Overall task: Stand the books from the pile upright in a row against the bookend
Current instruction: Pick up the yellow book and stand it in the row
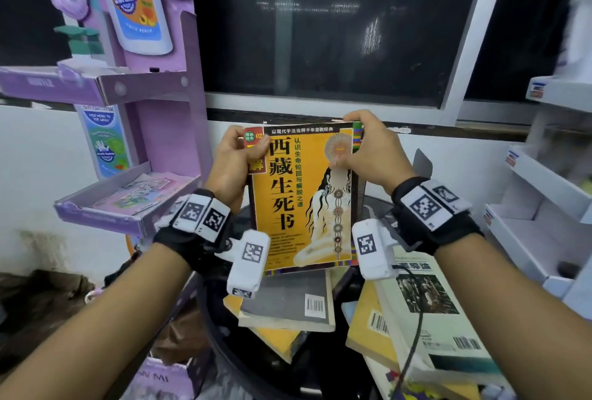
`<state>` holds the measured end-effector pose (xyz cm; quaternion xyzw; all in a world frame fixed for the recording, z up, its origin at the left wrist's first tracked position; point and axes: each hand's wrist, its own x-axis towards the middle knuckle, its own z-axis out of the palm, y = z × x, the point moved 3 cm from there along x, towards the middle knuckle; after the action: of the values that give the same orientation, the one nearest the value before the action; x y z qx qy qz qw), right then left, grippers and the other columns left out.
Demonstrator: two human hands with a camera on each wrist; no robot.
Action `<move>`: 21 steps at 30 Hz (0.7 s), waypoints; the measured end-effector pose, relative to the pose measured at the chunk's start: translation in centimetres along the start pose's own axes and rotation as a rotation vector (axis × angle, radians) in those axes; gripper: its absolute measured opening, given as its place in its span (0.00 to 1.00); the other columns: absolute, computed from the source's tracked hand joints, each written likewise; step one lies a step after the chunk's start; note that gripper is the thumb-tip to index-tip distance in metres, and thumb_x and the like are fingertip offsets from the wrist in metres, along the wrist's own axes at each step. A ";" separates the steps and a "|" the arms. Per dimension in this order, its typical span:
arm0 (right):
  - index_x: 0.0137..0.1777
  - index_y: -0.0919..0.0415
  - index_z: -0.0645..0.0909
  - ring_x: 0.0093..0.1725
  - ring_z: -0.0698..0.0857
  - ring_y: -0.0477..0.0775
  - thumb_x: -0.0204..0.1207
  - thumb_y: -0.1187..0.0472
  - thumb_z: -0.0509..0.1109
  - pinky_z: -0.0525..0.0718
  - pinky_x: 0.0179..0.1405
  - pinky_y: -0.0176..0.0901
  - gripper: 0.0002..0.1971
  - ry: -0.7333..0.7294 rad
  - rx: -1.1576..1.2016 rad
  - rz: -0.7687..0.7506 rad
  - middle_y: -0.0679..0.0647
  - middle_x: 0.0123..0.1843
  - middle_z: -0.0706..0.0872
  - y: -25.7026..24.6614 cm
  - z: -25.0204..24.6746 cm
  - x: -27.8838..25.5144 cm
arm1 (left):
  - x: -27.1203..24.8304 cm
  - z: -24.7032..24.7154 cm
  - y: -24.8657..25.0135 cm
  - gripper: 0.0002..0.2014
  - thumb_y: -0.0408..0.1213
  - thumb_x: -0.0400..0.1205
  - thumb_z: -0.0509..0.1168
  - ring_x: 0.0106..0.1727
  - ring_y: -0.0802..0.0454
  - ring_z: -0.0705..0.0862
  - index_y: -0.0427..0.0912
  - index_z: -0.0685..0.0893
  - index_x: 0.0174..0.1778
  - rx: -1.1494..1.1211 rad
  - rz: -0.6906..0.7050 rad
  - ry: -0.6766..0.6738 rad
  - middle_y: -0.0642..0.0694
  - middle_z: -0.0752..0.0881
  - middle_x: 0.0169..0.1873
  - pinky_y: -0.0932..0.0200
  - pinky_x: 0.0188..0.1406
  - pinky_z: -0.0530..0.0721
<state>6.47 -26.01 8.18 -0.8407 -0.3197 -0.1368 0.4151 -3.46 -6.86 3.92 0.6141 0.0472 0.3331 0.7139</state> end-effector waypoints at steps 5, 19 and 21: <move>0.75 0.54 0.66 0.70 0.74 0.58 0.63 0.55 0.85 0.75 0.69 0.50 0.43 0.074 -0.073 0.068 0.58 0.73 0.71 1.0 1.1 -0.5 | -1.7 1.9 -1.9 0.07 0.32 0.82 0.66 0.36 0.51 0.90 0.43 0.73 0.49 -0.038 0.025 0.123 0.46 0.88 0.41 0.53 0.32 0.88; 0.70 0.53 0.70 0.68 0.73 0.54 0.65 0.45 0.82 0.75 0.68 0.48 0.36 -0.031 -0.031 0.086 0.53 0.65 0.71 2.2 4.4 -2.7 | -3.0 3.2 -2.5 0.10 0.35 0.82 0.67 0.41 0.44 0.91 0.42 0.71 0.53 0.005 0.036 0.125 0.42 0.87 0.51 0.47 0.35 0.89; 0.73 0.53 0.69 0.68 0.73 0.54 0.65 0.45 0.82 0.75 0.69 0.49 0.39 -0.065 -0.007 0.098 0.52 0.66 0.70 2.2 4.5 -2.8 | -3.0 3.2 -2.3 0.10 0.34 0.83 0.66 0.38 0.46 0.91 0.44 0.70 0.52 -0.004 0.020 0.088 0.40 0.89 0.47 0.52 0.31 0.88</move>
<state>5.63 -24.62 2.65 -0.8608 -0.2909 -0.0901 0.4079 -3.33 -11.22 1.58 0.5977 0.0715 0.3672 0.7091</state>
